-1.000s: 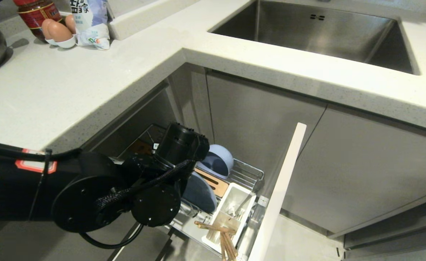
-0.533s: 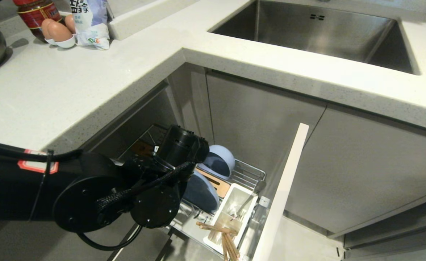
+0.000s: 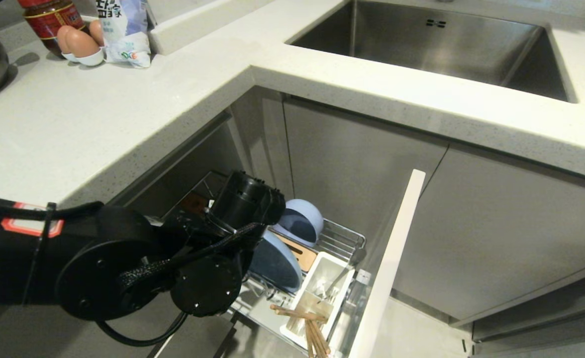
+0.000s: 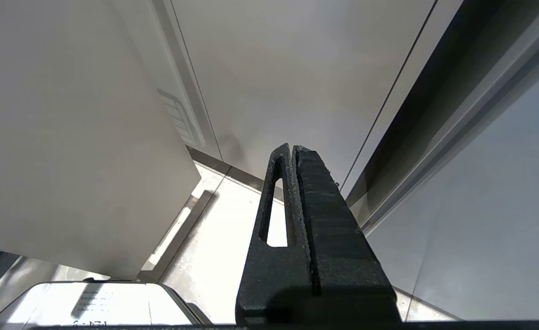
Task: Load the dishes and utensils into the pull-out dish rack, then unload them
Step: Pick up the plate and place it in the cupboard
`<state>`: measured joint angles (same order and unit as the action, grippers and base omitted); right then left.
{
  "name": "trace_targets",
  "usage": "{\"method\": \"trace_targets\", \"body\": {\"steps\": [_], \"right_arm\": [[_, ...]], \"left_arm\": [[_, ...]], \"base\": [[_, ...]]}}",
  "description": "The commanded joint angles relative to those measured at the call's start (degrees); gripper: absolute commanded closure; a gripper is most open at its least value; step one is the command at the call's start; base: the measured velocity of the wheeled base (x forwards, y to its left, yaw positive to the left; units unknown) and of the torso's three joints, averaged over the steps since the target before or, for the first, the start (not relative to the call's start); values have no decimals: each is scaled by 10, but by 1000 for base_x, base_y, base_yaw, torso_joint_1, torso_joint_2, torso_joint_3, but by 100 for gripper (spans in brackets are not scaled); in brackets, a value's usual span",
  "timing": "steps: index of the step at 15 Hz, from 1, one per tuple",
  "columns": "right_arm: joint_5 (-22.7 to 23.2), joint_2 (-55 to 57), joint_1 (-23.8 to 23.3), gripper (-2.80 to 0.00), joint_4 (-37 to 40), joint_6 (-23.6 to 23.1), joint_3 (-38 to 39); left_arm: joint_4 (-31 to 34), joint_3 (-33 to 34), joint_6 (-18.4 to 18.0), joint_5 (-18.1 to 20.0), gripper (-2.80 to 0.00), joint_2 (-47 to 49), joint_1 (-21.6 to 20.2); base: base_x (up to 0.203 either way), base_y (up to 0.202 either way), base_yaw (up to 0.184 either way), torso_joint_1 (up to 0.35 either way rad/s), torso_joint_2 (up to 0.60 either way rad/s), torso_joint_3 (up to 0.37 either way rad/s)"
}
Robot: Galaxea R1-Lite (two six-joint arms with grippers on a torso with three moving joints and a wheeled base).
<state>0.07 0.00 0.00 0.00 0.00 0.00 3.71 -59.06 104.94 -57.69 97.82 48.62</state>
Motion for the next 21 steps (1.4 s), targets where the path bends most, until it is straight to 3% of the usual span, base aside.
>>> {"method": "trace_targets", "body": {"steps": [1,4,6,7,10,11,15,21], "right_arm": [[0,0,0,0,0,0,0],[0,0,0,0,0,0,0],[0,0,0,0,0,0,0],[0,0,0,0,0,0,0],[0,0,0,0,0,0,0],[0,0,0,0,0,0,0],[0,0,0,0,0,0,0],[0,0,0,0,0,0,0]], "left_arm": [[31,-4,6,-3,-280,-22,10],[71,-12,7,-3,-280,-56,29],[113,-32,4,-22,-280,-69,46],[134,-41,4,-30,0,-71,56],[157,-68,1,-43,0,-83,70],[157,-81,-22,-55,0,-90,71],[156,-162,-152,-107,0,-108,74],[149,-370,-337,-106,0,-139,79]], "base": [[0,0,0,0,0,0],[0,0,0,0,0,0],[0,0,0,0,0,0],[0,0,0,0,0,0],[0,0,0,0,0,0],[0,0,0,0,0,0],[0,0,0,0,0,0],[0,0,0,0,0,0]]}}
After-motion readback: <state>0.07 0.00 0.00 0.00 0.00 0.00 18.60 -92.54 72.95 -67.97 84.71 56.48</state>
